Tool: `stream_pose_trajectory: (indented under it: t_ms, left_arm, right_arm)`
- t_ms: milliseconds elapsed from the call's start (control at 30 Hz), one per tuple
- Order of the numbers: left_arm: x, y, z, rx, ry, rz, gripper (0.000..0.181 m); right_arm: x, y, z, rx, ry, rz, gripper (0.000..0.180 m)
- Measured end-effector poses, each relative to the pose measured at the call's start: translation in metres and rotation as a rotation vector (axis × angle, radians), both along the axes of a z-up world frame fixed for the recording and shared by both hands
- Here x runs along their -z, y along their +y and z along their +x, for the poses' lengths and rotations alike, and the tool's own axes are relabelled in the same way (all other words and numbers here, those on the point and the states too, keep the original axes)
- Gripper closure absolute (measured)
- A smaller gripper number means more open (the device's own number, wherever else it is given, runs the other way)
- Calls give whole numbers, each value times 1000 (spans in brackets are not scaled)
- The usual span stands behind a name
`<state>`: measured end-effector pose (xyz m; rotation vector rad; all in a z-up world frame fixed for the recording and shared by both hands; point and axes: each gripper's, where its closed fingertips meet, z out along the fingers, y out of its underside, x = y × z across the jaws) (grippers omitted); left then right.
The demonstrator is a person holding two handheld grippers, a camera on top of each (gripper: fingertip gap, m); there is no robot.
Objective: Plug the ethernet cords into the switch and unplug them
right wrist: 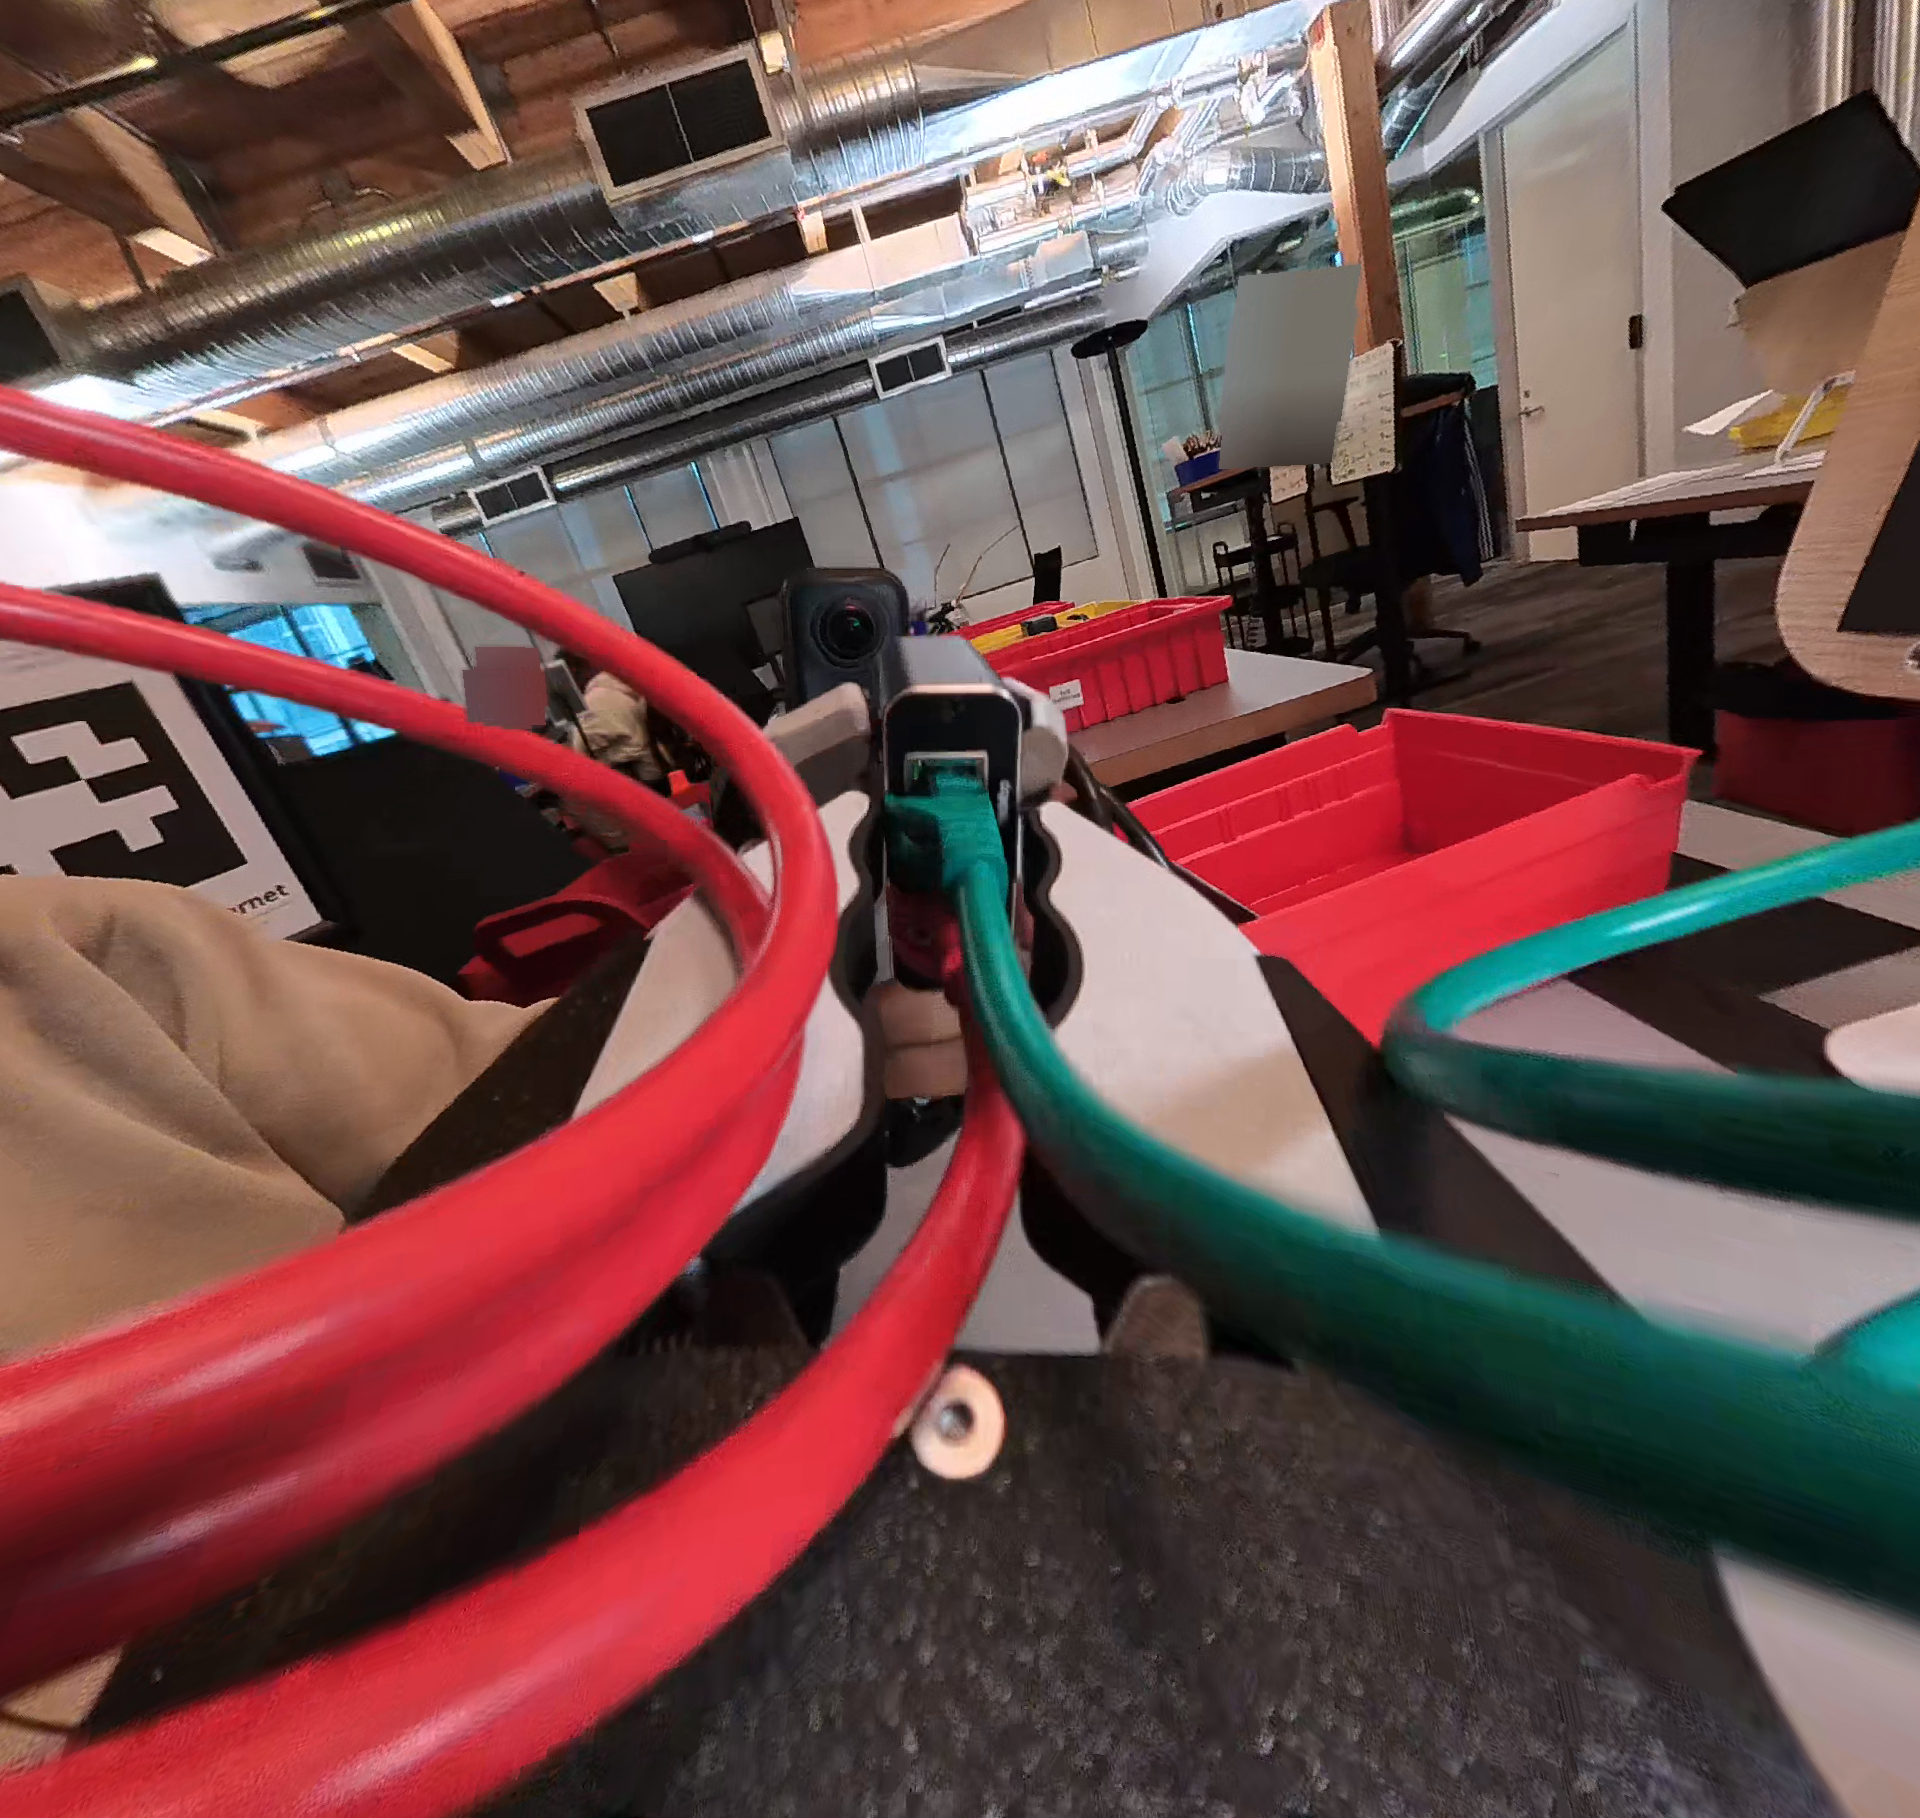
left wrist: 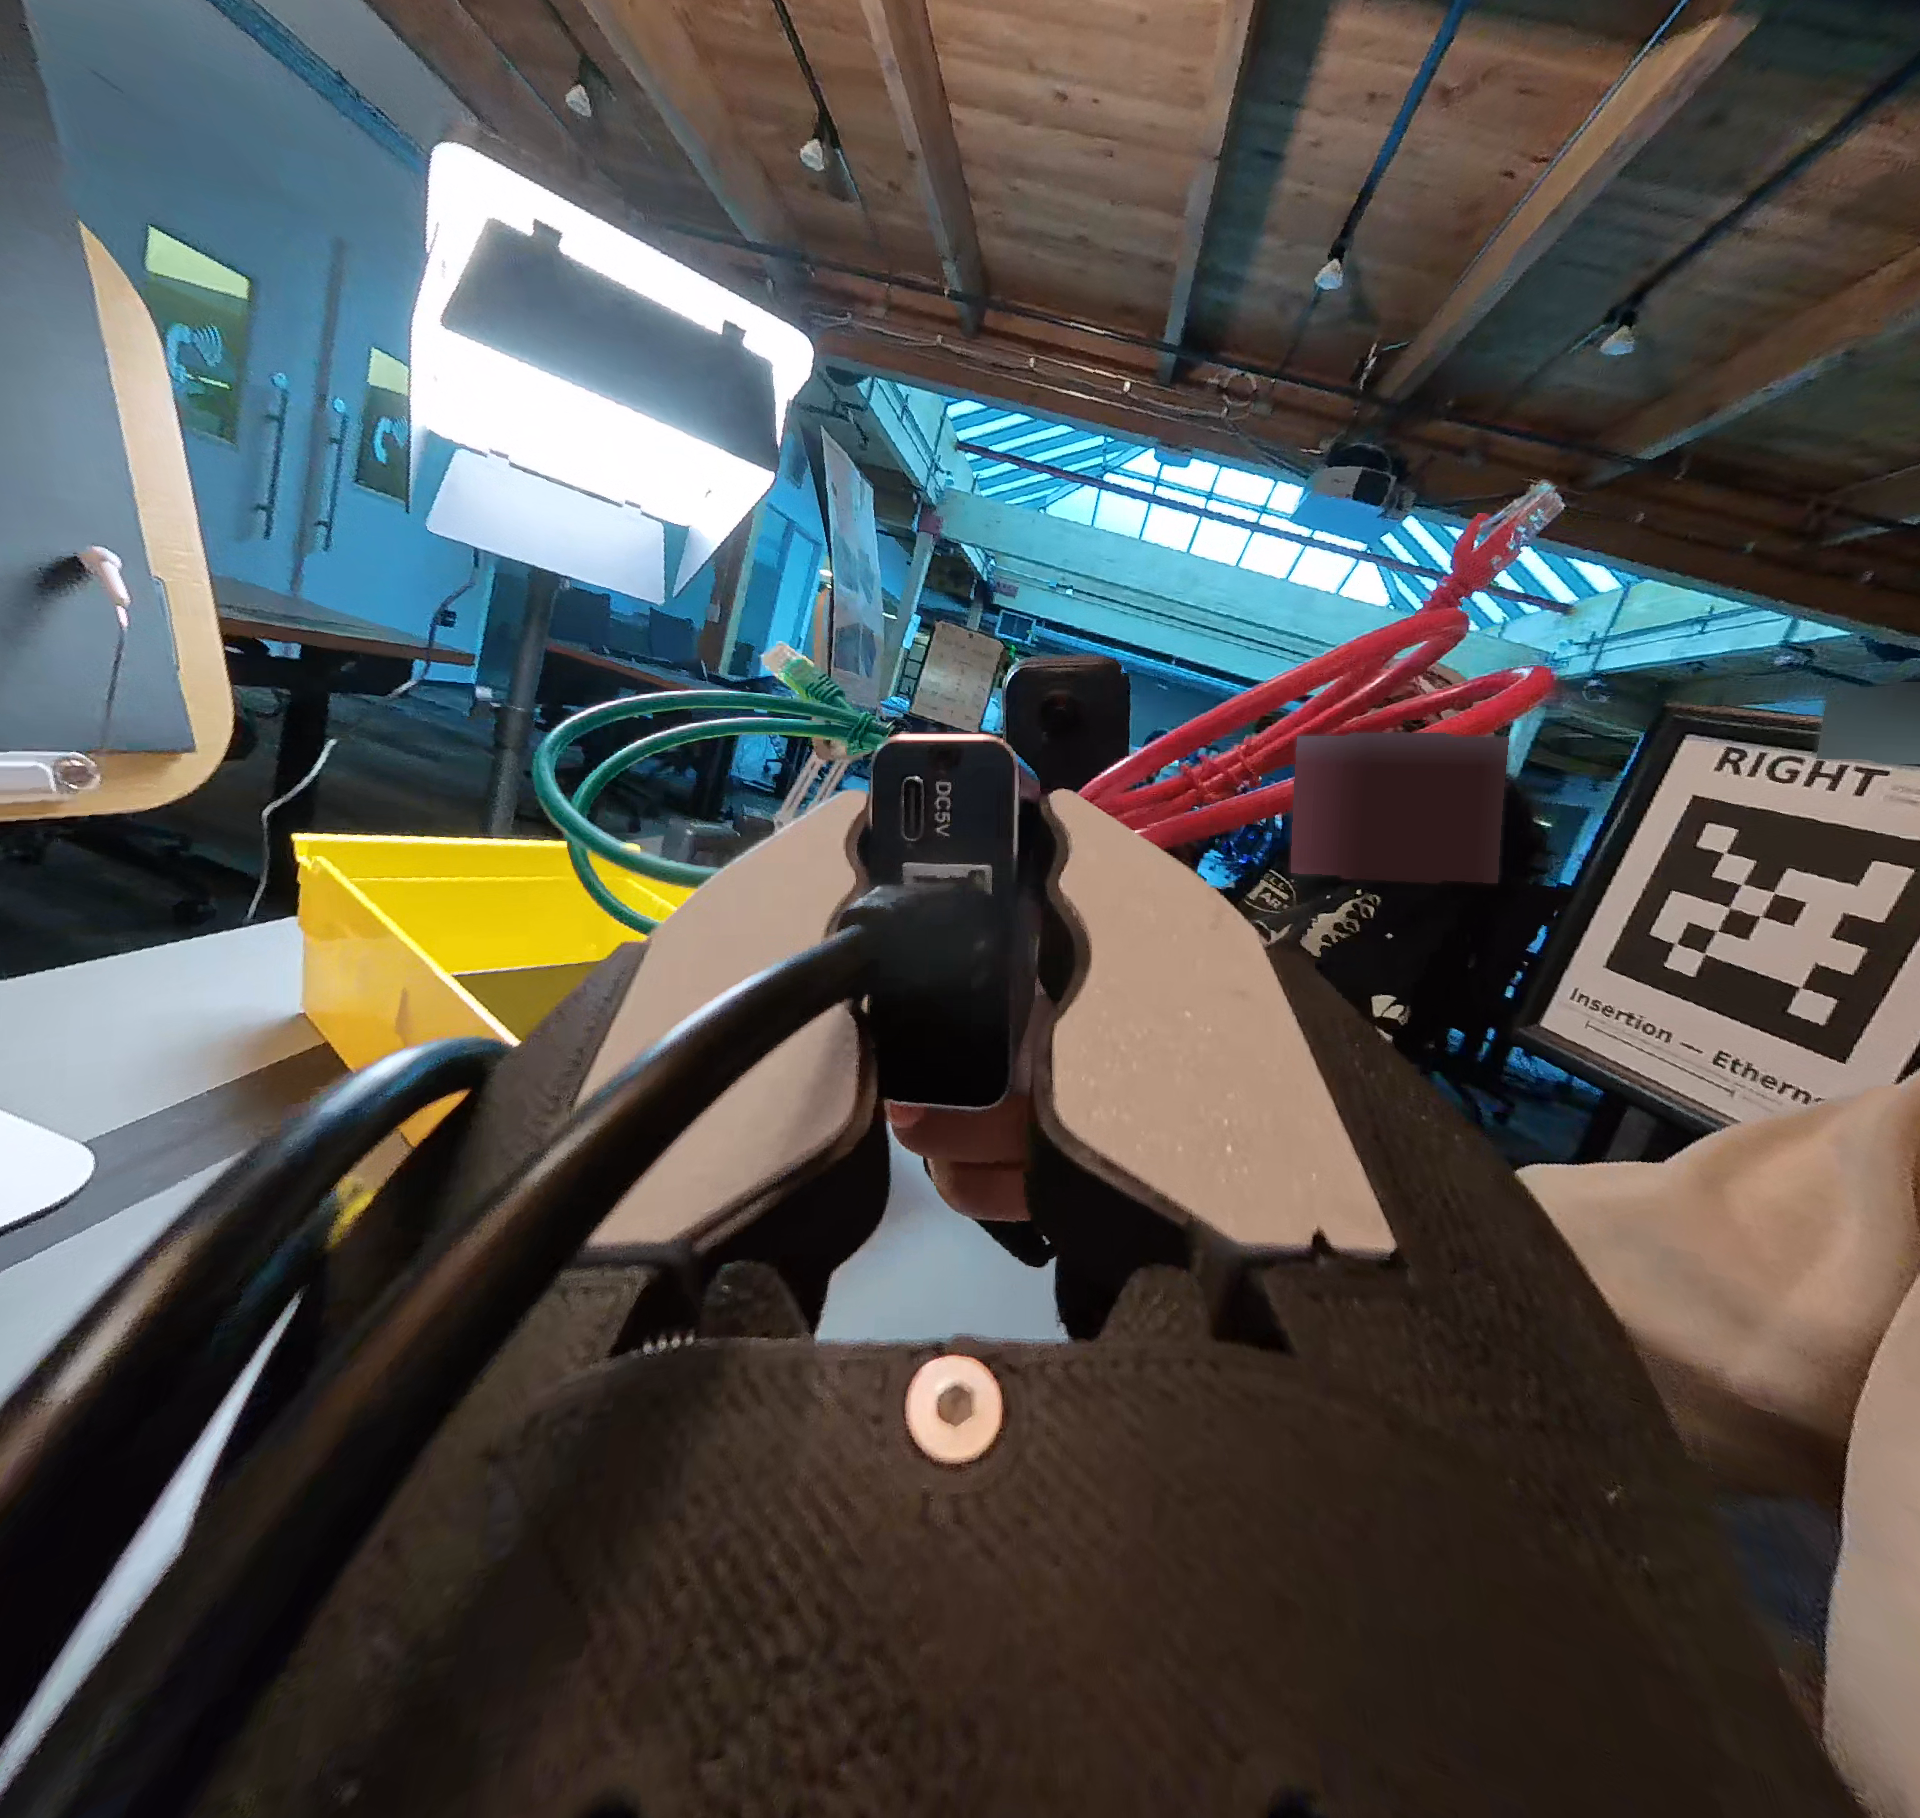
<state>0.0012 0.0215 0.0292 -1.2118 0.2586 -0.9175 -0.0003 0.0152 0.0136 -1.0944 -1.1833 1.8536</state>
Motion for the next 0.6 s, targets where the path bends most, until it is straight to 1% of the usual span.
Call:
stream_pose_trajectory:
  t_ms: [133, 233, 300, 367, 467, 533, 600]
  left_arm:
    - [-7, -2, -9, -37, -18, 3, 154]
    - [-7, -2, -9, -45, -34, -14, 153]
    - [-6, 0, -8, -32, -50, -33, 153]
    - [-4, -2, -3, -9, 3, -30, 151]
    - [3, -2, 6, -6, 130, -36, 146]
    - [4, -2, 5, -30, 165, -41, 152]
    - [6, -1, 4, -31, 161, -69, 152]
  right_arm:
    - [1, 4, 1, 25, -17, 20, 150]
    - [-1, 2, 3, 21, -8, 30, 158]
    - [-1, 3, 4, 24, -16, 29, 159]
    - [-3, 3, 6, 5, -9, -7, 159]
    - [-7, 5, 9, -30, 7, -73, 159]
    - [-6, 4, 9, -61, -2, -89, 159]
    - [-5, 5, 8, -56, -18, -79, 159]
